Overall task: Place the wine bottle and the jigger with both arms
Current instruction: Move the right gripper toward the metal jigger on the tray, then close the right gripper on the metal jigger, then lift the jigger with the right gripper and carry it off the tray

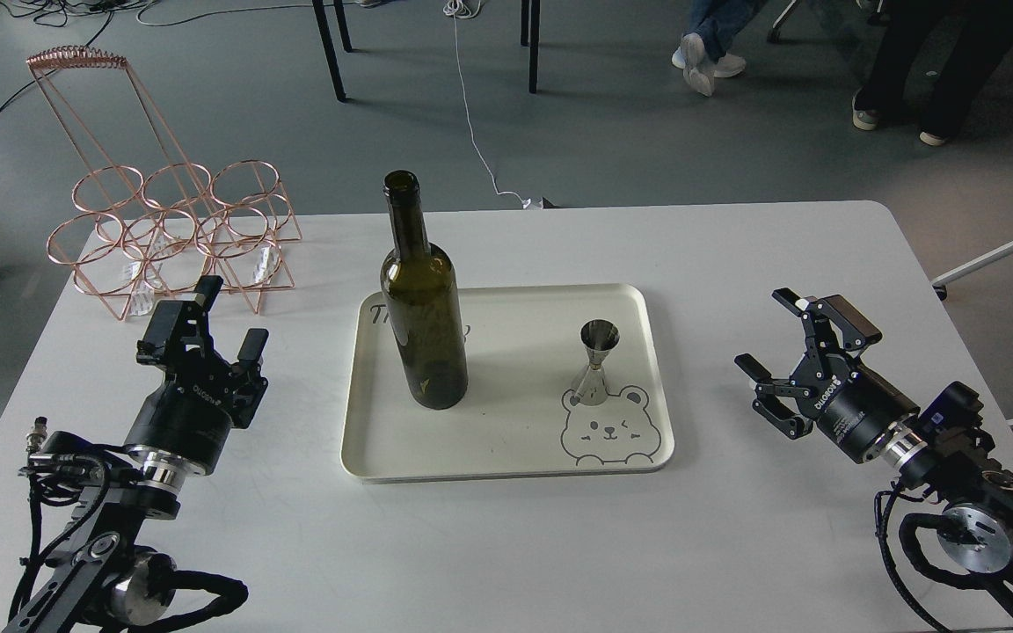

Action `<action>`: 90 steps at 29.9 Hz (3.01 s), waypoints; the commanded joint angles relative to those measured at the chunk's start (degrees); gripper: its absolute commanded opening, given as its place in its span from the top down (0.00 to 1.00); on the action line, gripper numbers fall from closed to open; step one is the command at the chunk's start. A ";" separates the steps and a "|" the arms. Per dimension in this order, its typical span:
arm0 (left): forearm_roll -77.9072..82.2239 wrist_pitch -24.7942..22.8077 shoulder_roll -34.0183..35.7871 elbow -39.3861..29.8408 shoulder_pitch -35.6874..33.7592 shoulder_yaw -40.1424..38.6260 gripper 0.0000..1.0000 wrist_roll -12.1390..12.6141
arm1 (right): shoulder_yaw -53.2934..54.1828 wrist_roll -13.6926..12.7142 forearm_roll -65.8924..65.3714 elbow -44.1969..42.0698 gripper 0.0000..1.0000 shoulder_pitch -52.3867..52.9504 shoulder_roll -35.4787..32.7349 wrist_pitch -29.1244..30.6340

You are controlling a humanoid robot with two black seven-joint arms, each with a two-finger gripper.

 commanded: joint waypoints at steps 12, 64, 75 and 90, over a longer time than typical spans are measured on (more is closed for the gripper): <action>-3.78 -0.08 0.64 0.40 -0.68 -0.67 0.02 -1.82 | 0.23 6.19 -31.99 11.01 0.01 0.02 -9.60 -5.20; -3.79 -0.08 1.08 -1.01 -0.68 -0.58 0.02 -5.25 | -17.88 6.19 -98.32 -17.02 0.43 17.25 16.32 -47.58; -3.79 -0.08 1.17 -2.41 -0.68 -0.49 0.02 -5.60 | -17.88 6.19 -98.32 -17.72 0.67 17.95 17.64 -47.85; -3.79 -0.08 1.08 -2.41 -0.59 -0.67 0.02 -5.83 | -9.54 6.19 -98.32 -14.65 0.79 18.48 16.85 -51.06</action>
